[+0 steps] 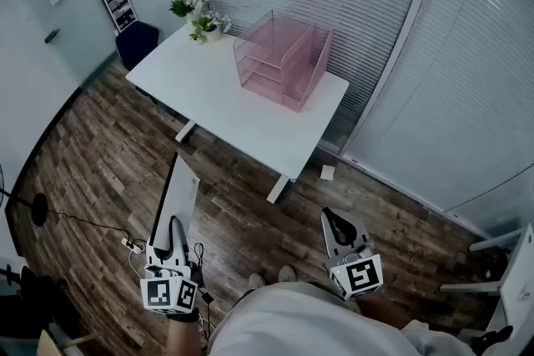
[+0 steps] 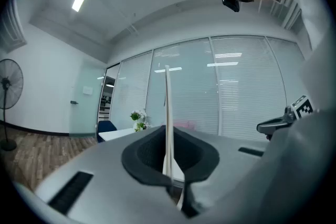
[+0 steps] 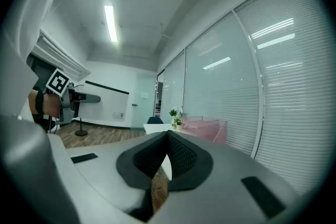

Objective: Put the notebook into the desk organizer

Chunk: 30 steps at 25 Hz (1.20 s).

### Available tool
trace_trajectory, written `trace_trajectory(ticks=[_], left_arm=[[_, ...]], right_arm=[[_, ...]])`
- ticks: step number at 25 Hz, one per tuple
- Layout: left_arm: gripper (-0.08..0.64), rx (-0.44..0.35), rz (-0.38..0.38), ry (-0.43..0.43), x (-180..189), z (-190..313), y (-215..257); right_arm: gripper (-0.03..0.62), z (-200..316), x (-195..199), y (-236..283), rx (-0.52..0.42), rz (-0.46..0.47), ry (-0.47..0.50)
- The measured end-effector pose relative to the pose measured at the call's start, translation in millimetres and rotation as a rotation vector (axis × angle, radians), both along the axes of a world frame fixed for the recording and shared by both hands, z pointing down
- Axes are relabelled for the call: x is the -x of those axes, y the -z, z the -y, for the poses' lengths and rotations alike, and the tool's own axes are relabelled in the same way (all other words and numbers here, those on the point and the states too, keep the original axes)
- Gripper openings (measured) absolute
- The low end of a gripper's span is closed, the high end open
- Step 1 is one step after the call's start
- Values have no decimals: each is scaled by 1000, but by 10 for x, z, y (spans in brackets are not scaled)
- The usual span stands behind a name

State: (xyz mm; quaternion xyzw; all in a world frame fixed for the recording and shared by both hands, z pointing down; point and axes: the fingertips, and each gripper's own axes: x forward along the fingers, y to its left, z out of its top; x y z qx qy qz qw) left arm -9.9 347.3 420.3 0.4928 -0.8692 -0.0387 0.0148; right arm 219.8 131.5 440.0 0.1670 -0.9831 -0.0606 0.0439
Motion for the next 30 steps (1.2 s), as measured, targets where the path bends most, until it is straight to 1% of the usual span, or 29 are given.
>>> trace_trajectory(ticks=[9, 14, 18, 21, 26, 30], left_arm=[[14, 2, -4, -2, 5, 31, -9], [14, 6, -9, -8, 25, 95, -77], [14, 9, -10, -3, 19, 180, -102], [14, 5, -7, 7, -9, 211, -89], [14, 12, -17, 25, 74, 248, -157], [14, 13, -23, 27, 317, 366, -212]], right_arm=[[12, 31, 3, -6, 3, -8, -7], [12, 82, 0, -3, 36, 39, -15], [12, 157, -25, -107, 58, 28, -14], [12, 205, -14, -198, 75, 17, 5], [12, 257, 209, -303, 89, 8, 50], [12, 341, 433, -371, 87, -5, 60]])
